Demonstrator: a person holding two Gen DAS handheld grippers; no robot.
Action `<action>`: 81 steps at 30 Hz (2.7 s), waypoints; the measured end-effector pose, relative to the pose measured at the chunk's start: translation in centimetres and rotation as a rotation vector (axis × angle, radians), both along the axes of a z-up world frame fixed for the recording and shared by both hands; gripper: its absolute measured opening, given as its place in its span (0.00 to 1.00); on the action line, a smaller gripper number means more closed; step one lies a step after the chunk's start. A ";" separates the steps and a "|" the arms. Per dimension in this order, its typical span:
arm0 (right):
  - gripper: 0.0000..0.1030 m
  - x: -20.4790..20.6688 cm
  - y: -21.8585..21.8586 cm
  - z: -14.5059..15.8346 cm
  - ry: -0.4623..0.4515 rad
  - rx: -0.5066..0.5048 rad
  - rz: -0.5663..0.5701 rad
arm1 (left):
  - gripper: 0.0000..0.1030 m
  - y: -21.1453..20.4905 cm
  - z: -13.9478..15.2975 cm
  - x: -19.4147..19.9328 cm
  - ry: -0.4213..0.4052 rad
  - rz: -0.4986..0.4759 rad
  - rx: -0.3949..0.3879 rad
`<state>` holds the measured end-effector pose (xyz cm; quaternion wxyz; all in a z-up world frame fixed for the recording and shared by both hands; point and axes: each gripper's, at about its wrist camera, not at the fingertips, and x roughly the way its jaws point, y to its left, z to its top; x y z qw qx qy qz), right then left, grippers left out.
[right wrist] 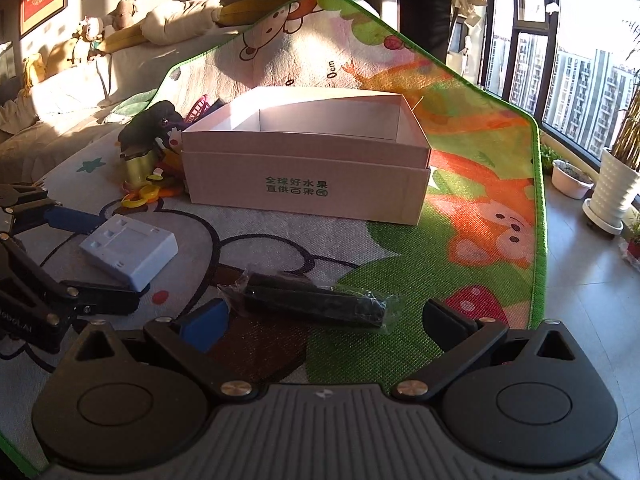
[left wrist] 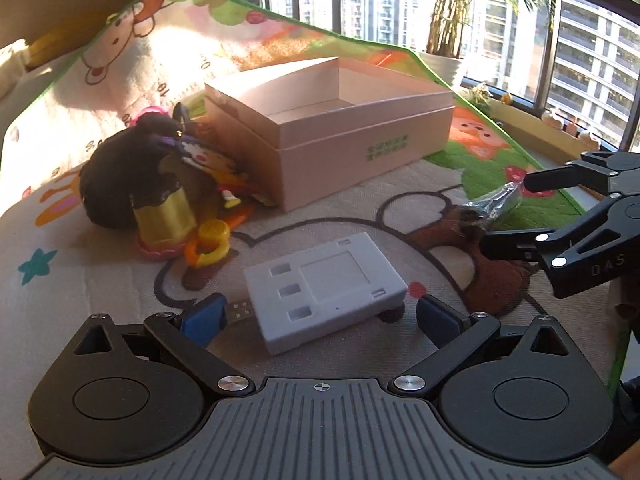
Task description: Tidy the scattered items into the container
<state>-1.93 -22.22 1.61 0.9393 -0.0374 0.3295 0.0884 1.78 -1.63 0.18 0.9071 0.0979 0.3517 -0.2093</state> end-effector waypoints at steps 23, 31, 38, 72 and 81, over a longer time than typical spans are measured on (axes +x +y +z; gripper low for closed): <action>0.85 0.8 0.3 1.1 0.049 0.025 -0.016 | 0.95 -0.3 0.6 -0.5 -0.020 0.115 -0.044; 0.85 -2.4 -0.5 3.3 0.018 -0.009 0.040 | 0.95 -1.2 2.5 -3.3 -0.095 0.021 -0.024; 0.85 -2.9 -2.5 6.9 -0.014 0.084 0.060 | 0.95 -2.3 6.0 -3.1 -0.209 -0.055 -0.027; 0.94 11.5 2.4 9.9 -0.193 0.029 0.051 | 1.00 5.3 2.4 5.4 0.074 0.261 -0.114; 0.48 9.0 15.6 7.7 -0.183 -0.163 0.415 | 1.00 10.5 1.2 1.9 0.078 0.377 -0.223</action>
